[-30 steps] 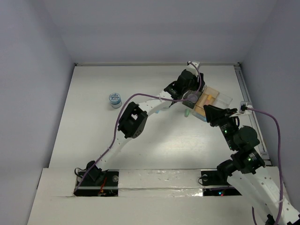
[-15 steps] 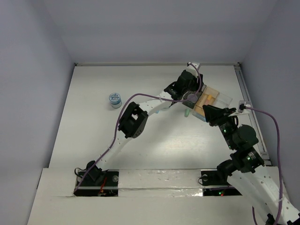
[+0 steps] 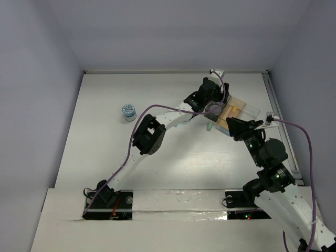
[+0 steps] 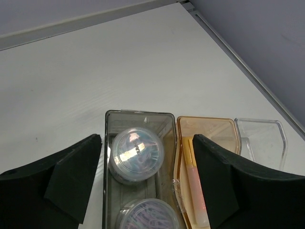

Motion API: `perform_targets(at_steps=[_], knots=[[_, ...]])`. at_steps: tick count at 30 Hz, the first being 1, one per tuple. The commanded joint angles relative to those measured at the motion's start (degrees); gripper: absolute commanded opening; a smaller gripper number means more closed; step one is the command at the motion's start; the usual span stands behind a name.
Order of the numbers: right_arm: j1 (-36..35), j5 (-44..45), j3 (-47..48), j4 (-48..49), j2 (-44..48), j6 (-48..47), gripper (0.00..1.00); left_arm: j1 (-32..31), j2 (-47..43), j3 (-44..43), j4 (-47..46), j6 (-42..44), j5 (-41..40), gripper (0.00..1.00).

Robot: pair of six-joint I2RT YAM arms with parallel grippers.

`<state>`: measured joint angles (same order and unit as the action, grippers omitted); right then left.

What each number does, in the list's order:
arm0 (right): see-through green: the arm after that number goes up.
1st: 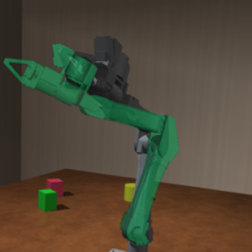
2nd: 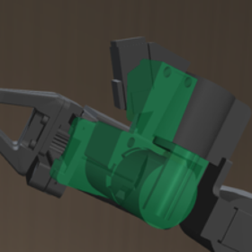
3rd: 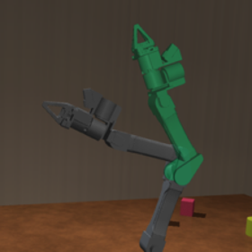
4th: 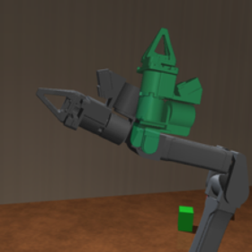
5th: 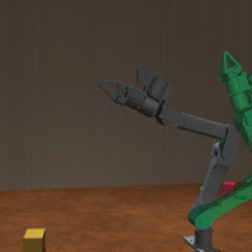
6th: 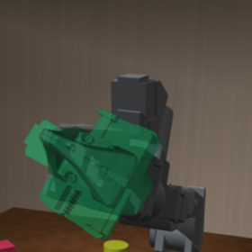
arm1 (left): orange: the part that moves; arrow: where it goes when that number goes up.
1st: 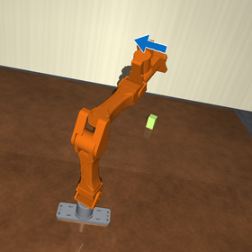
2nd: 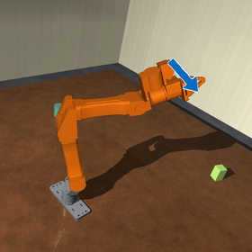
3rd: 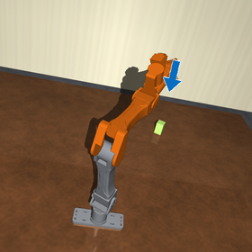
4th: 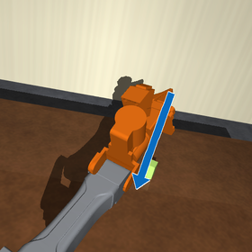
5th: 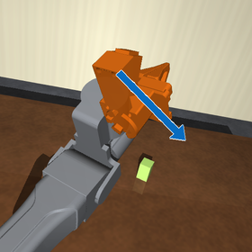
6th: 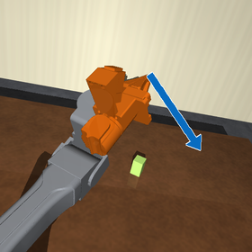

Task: Sort the stationery into containers
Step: Place the stationery in the storage box.

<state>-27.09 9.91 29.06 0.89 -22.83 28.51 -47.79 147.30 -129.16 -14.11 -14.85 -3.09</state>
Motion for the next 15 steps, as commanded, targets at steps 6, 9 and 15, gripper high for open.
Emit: perform_targets(at_steps=[6,9,15], knots=[[-0.24,0.37,-0.32,3.25,-0.55,-0.12,0.35,-0.11,-10.26,3.91,-3.64,1.84,0.02,0.78],[-0.24,0.11,-0.32,3.25,-1.25,-0.21,0.35,-0.11,-14.49,9.86,-4.87,2.63,-0.42,0.75],[-0.24,-2.87,0.65,3.16,-3.89,-0.83,0.33,-0.11,-32.85,36.27,-10.58,5.0,-7.62,0.63]])
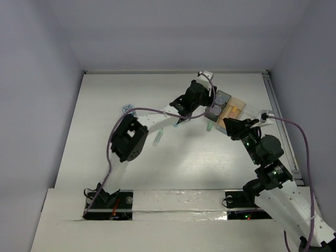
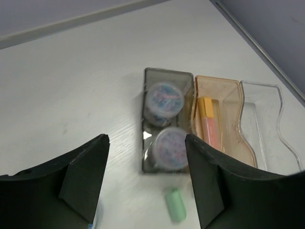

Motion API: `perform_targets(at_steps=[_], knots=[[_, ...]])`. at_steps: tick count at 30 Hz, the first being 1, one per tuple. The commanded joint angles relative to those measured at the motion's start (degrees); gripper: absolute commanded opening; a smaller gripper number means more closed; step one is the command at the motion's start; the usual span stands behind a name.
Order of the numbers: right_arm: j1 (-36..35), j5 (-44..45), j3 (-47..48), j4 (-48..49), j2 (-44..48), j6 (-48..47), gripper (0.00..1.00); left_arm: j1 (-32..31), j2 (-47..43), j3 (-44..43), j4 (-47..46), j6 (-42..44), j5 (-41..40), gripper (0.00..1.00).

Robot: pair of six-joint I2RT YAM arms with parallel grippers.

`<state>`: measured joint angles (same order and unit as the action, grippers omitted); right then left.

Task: Sort the stationery into containers
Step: Place the stationery in the storage box, then move the pen cap to the center of the board.

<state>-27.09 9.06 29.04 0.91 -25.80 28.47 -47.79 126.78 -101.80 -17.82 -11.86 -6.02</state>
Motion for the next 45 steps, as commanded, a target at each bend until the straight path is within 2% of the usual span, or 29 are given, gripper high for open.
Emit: perform_targets(at_steps=[1,2,3,5,6,8,9,12,15,21,29,34,43,45], knots=[[-0.24,-2.29,0.84,3.05,-1.53,-0.78,0.33,-0.11,-17.66,12.55,-7.31,1.84,-7.49,0.61],[-0.24,-2.9,1.19,2.96,-1.79,-0.87,0.33,-0.11,-20.41,20.25,-7.4,1.58,-8.73,0.55],[-0.24,-3.34,1.28,2.87,-1.97,-0.96,0.33,-0.11,-22.78,24.24,-7.23,0.53,-9.79,0.53],[-0.24,-4.05,1.64,2.79,-2.67,-0.96,0.33,0.41,-29.82,31.45,-5.65,-1.14,-12.87,0.51],[-0.24,-4.92,1.72,2.87,-2.94,-0.96,0.33,0.42,-33.75,38.01,-3.82,-3.33,-14.27,0.51],[-0.24,-5.89,1.9,3.22,-3.99,-0.78,0.33,0.42,-37.12,43.94,-1.26,-5.62,-16.82,0.51],[-0.24,-6.85,1.99,3.4,-4.51,-0.7,0.33,0.94,-38.61,49.1,-0.12,-6.85,-17.7,0.51],[-0.24,-8.61,2.6,3.31,-7.41,-0.7,0.34,1.47,-42.57,56.68,4.54,-11.69,-17.97,0.57],[-0.24,-10.97,3.48,3.22,-10.66,-0.61,0.36,1.47,-43.72,61.0,6.75,-14.94,-17.09,0.62],[-0.24,-11.79,4.54,2.79,-14.01,-0.78,0.4,2.0,-41.71,62.95,8.24,-17.23,-19.02,0.64],[-0.24,-9.41,6.03,1.56,-24.72,-1.57,0.53,2.53,-38.54,62.78,7.89,-16.27,-20.35,0.64],[-0.24,-1.95,7.35,-0.55,-29.39,-2.45,0.6,3.75,-37.75,63.21,6.32,-15.21,-19.65,0.62],[-0.24,3.07,9.89,-2.83,-40.36,-3.15,0.62,5.69,-37.75,65.59,1.83,-13.81,-14.2,0.5],[-0.24,3.6,11.39,-3.8,-42.48,-3.51,0.64,6.22,-37.84,66.2,1.39,-13.63,-13.32,0.43]])
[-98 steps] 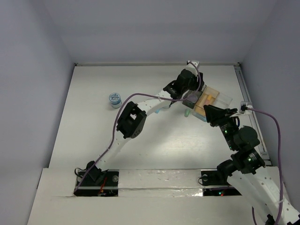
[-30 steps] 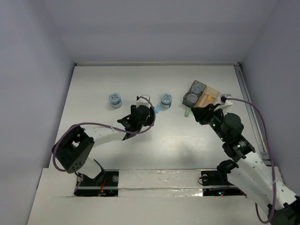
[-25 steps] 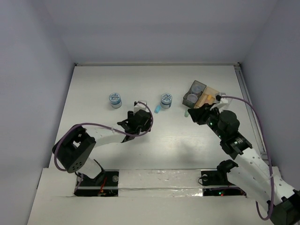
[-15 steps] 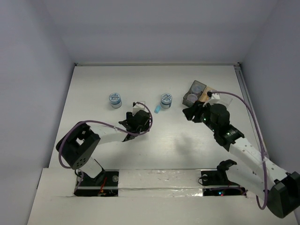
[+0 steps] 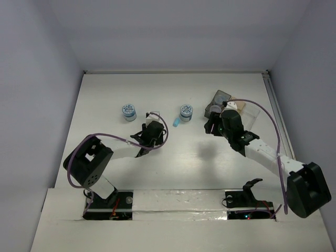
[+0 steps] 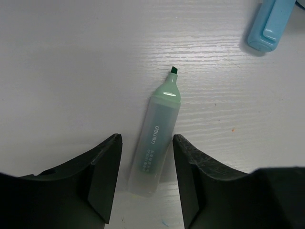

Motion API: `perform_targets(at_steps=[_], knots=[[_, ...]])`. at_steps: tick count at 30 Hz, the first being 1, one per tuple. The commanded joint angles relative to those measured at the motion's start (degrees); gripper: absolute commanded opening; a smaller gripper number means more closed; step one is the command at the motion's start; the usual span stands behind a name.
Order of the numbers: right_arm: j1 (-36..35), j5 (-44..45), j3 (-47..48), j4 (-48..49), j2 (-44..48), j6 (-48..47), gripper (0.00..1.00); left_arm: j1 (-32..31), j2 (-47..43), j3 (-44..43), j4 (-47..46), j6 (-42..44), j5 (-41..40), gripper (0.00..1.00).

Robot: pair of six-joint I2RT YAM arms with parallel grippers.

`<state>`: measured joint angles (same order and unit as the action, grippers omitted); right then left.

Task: Sort the stationery into containers
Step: Move the pen cap to the center of the board.

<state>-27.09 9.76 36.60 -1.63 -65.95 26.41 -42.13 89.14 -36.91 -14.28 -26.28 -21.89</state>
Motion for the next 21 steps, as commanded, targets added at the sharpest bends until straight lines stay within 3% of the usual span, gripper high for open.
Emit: perform_targets(at_steps=[1,7,11,14,21], knots=[[0.45,2.81,4.27,-1.45,-3.29,-1.37,0.64,0.56,-0.37,1.48,-2.59,0.71,3.42,0.42],[3.53,2.37,6.46,-0.57,-11.99,0.3,0.64,0.56,-1.07,3.42,-3.64,0.53,7.55,0.34],[4.59,2.37,8.31,0.66,-18.41,0.57,0.62,0.56,-2.92,5.26,-4.96,0.44,9.84,0.13],[4.59,2.54,9.63,1.8,-22.72,-0.22,0.57,0.56,-4.68,6.32,-5.75,0.53,10.99,0.04],[4.59,2.54,12.88,5.31,-28.09,-1.45,0.56,0.56,-9.25,9.83,-7.69,0.09,13.19,0.0]])
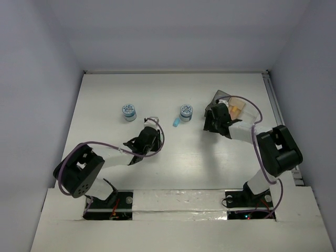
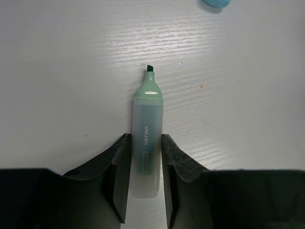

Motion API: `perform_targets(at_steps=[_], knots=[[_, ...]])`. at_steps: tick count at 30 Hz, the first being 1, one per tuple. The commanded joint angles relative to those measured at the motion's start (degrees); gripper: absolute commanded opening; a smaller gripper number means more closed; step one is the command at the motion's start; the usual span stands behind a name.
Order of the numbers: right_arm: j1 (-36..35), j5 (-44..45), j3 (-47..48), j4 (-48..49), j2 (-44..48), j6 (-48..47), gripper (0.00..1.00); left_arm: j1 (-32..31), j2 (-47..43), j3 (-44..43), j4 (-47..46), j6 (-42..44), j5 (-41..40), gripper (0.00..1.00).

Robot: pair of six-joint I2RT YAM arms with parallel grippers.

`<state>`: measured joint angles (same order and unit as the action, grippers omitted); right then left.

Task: Sort the stationery into containers
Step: Move the pen cap to the center of the board.

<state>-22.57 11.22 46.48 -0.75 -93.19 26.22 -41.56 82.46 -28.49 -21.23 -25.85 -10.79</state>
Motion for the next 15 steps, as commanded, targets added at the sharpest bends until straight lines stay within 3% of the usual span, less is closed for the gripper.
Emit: perform_targets(at_steps=[1,4,5,7,12,15], knots=[[0.07,1.95,3.26,4.45,-1.29,-1.26,0.56,-0.01,-3.35,2.12,-1.26,-0.61,2.69,0.0],[0.07,3.01,4.06,4.53,-2.79,-1.87,0.51,-0.01,-4.32,3.35,-2.4,-0.79,3.49,0.0],[0.07,2.58,4.15,4.53,-3.05,-2.05,0.38,-0.01,-4.49,3.44,-2.58,-0.79,3.67,0.0],[0.07,-0.48,3.54,4.62,-2.88,-1.87,0.26,-0.01,-4.5,3.62,-3.2,-0.79,4.19,0.0],[-6.69,-7.16,1.86,1.48,0.72,-4.67,0.21,-0.01,-4.5,3.97,-4.52,-0.87,4.99,0.0],[-11.79,-17.43,0.46,-2.47,4.15,-9.33,0.21,-0.01,-4.58,4.41,-5.04,-0.87,4.99,0.0]])
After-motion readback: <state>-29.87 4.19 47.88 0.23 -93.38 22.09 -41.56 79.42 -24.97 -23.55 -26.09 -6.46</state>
